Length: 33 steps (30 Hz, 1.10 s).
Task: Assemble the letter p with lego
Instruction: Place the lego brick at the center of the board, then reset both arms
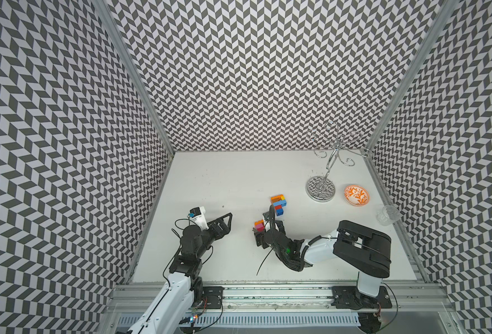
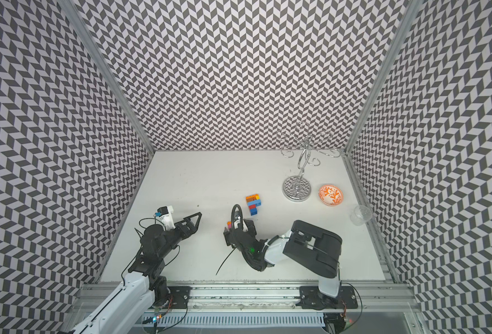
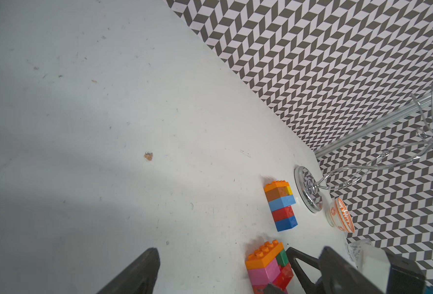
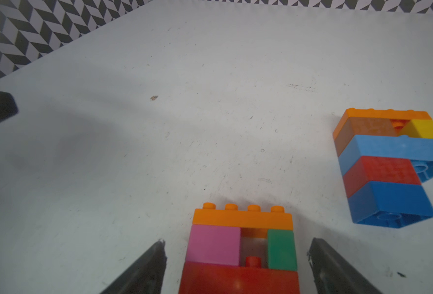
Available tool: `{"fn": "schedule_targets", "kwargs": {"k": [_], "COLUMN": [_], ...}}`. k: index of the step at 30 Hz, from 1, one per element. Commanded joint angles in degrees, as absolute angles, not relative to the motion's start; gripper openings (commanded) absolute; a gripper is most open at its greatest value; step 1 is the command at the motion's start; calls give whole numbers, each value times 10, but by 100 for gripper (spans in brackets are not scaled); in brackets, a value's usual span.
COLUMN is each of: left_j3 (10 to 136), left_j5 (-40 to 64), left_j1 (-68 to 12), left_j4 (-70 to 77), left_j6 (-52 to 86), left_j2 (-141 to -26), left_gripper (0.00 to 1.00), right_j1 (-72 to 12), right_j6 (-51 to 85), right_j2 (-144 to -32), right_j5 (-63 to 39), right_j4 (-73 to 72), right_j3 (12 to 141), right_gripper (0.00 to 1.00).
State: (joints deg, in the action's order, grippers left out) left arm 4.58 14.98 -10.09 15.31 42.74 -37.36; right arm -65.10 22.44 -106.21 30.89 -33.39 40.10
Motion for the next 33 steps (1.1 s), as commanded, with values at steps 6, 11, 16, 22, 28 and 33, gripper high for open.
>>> {"fn": "schedule_targets", "kwargs": {"k": [6,11,16,22,28,33], "left_j3": [106,134,171,192,187,180], "left_j5": [101,60,-22,-112,-162,-201], "left_j1": [-98,-100,-108,-109,-95,-65], "left_j4": [98,83,74,128,239,324], "left_j6": [406,417,387,304,229,152], "left_j2": [-375,-353,-340,-347,-420,-521], "left_gripper": [100,100,100,100,100,100], "right_j1": [-653,-654,-634,-510,-342,-230], "right_j6": [252,228,160,31,-26,-15], "right_j2": [-940,-817,-665,-521,-393,-384], "right_j5": [281,304,343,295,224,230], "right_j4": [-296,-245,-228,-184,-294,-356], "right_j3": [381,360,323,314,211,159], "right_gripper": [99,99,99,99,99,99]}}
